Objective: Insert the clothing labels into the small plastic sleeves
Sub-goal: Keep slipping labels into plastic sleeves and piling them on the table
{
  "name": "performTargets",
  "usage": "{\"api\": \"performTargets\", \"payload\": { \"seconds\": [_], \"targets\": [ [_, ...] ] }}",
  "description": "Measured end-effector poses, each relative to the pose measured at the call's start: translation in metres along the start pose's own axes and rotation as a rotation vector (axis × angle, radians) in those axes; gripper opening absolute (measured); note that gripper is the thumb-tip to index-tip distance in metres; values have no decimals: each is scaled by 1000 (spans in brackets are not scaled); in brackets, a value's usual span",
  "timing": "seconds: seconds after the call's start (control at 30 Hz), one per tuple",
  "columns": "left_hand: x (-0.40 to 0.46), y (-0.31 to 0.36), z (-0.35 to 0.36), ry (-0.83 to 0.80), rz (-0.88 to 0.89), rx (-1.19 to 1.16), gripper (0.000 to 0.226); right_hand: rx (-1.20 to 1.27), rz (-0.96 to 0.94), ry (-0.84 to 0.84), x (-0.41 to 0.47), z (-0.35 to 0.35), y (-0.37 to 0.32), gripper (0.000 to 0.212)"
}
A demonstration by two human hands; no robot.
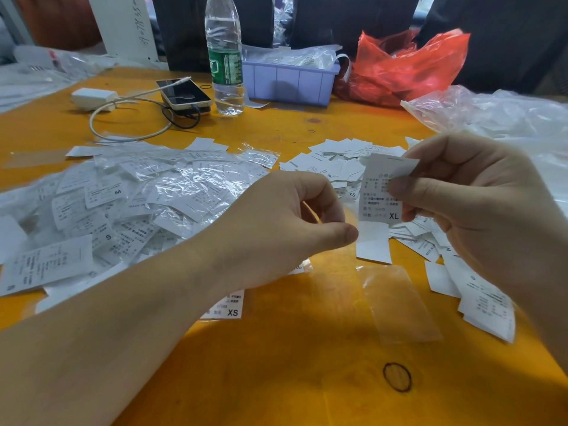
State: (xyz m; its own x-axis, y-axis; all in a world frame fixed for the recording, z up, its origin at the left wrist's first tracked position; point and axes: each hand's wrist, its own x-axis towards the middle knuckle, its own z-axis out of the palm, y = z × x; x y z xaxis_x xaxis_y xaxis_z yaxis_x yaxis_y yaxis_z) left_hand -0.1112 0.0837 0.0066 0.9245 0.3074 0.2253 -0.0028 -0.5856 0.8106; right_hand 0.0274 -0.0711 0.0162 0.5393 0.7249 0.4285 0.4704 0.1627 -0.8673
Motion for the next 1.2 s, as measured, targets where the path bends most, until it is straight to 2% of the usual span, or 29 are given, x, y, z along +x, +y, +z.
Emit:
{"api": "performTargets", "payload": {
  "seconds": [0.43,0.9,1.2],
  "targets": [
    [1,1,1,8,-36,2,22,-5,0,-24,-3,6,-3,4],
    [1,-1,0,27,-34,8,19,-105,-76,50,-3,0,-2,5],
    [1,-3,0,30,-37,0,17,-116,-84,40,-1,-5,1,4]
  ]
}}
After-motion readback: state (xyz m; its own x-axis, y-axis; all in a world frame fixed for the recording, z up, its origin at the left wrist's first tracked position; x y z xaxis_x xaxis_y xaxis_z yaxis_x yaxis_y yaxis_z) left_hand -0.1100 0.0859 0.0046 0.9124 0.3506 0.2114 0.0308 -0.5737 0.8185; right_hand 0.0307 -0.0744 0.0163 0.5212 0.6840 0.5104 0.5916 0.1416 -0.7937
